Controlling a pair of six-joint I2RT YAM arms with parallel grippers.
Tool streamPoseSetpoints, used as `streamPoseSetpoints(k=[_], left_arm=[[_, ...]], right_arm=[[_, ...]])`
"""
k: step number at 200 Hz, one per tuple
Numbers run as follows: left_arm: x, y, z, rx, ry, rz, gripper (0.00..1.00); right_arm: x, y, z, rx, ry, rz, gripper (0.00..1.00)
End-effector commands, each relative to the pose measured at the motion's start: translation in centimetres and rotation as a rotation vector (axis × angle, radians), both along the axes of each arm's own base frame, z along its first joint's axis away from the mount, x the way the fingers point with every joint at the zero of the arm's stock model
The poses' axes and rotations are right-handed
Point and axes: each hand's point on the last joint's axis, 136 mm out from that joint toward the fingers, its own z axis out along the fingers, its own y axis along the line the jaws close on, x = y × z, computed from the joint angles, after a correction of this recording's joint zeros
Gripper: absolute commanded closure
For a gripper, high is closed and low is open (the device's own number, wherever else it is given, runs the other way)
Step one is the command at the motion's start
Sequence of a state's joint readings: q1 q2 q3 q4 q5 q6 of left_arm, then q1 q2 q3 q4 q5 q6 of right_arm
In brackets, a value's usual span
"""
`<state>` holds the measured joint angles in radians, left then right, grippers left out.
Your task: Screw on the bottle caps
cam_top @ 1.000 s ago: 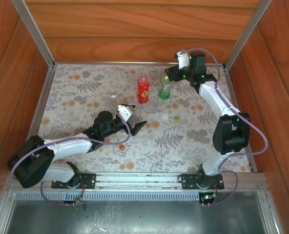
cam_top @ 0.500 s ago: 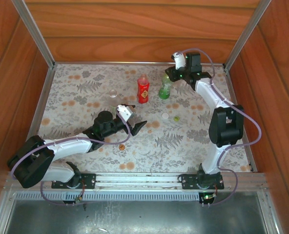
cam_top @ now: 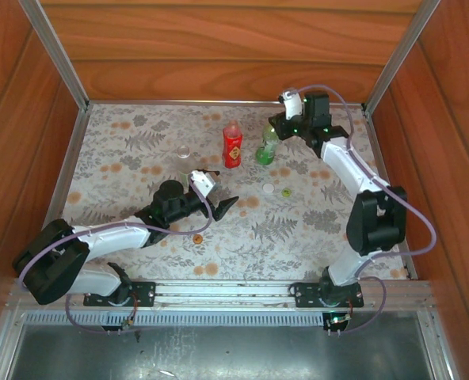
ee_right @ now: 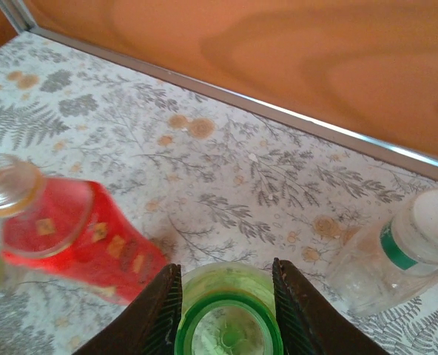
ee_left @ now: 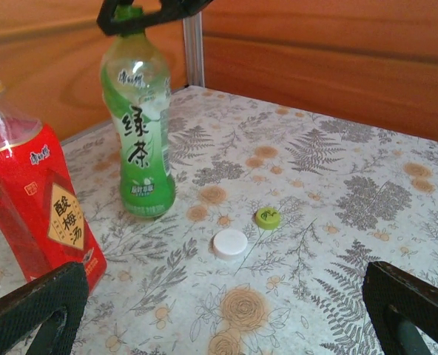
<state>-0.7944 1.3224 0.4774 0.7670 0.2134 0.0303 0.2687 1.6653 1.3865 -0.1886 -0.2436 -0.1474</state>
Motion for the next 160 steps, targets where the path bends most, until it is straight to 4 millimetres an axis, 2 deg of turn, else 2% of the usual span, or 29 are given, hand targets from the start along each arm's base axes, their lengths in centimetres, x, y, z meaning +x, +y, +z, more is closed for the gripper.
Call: streamPoseSetpoints(k=[1, 36, 61, 77, 107, 160], left_arm=[[0.1, -0.6, 0.9, -0.011, -0.031, -0.012, 0.0], [-0.2, -0.6, 0.7, -0.015, -0.019, -0.026, 0.0], [-1.0, -0.8, 0.4, -0.009, -0.022, -0.068, 0.0], [-1.6, -1.1, 0.0, -0.003, -0.033, -0.114, 0.0], [-1.9, -1.5, -0.2, -0.037, -0.081, -0.141, 0.0], [-2.7, -2.9, -0.7, -0.09, -0.089, -0.229, 0.0]], right_arm=[[-2.2, 0.6, 3.3, 0.027, -0.082, 0.023, 0.73], [-8.5, 1.2, 3.6, -0.004, -0.086, 0.096, 0.73], [-13.6, 1.9, 2.7, -0.024, -0.074, 0.177, 0.73], [-15.9, 2.7, 2.1, -0.005, -0.075, 0.211, 0.74], [-19.1, 4.9, 0.5, -0.013, -0.052, 0.299, 0.74], [-21.9, 7.6, -1.8, -0.037, -0.013, 0.427, 0.72]])
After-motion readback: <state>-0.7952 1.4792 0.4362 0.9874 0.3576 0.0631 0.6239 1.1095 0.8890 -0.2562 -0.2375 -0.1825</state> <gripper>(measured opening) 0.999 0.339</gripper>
